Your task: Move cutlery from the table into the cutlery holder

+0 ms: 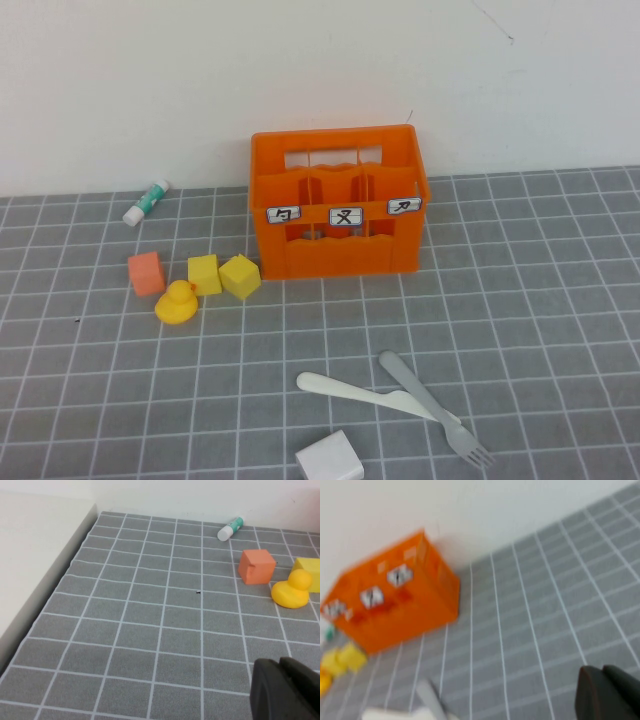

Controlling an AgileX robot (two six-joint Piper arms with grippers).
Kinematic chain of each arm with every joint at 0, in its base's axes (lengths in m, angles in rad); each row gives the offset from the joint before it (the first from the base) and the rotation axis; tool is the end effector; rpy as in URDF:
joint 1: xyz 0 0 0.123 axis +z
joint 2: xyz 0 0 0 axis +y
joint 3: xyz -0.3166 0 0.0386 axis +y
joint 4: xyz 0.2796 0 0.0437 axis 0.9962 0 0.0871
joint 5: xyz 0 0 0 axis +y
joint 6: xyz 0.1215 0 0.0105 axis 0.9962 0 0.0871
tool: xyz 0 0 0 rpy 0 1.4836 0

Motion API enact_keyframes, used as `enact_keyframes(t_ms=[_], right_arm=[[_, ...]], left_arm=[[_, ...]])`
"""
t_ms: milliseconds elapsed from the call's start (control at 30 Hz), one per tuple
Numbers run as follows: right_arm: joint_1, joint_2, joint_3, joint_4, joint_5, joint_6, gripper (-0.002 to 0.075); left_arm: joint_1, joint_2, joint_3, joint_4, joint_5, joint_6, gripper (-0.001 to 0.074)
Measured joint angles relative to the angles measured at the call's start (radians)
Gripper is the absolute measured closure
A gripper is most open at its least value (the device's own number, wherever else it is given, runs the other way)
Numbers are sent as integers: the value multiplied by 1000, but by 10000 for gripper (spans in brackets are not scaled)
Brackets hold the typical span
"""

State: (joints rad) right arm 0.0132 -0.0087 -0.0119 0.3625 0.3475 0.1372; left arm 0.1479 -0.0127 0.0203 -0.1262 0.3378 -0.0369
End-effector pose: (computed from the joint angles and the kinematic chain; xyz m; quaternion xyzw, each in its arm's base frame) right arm 0.0797 0.0158 0.1819 0.1432 0.7663 0.1981 0.5942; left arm 0.0806 0.0068 0.1682 -0.1072 0.7841 -0.0190 0.6110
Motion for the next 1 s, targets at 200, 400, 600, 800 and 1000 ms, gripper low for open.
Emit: enact_keyframes(t_ms=[200, 400, 600, 800, 1000], right_arm=[[0, 175, -169, -23, 187, -137, 729], [0, 478, -459, -25, 452, -480, 729], [0, 774, -739, -31, 705, -686, 729], [2, 1023, -946, -15, 794, -750, 729], [95, 1233, -1074, -23, 816, -764, 729]], left_arm=[[0, 0, 0, 0, 0, 0, 736], [0, 0, 0, 0, 0, 0, 736], [0, 0, 0, 0, 0, 0, 736], [0, 0, 0, 0, 0, 0, 736], [0, 0, 0, 0, 0, 0, 736]])
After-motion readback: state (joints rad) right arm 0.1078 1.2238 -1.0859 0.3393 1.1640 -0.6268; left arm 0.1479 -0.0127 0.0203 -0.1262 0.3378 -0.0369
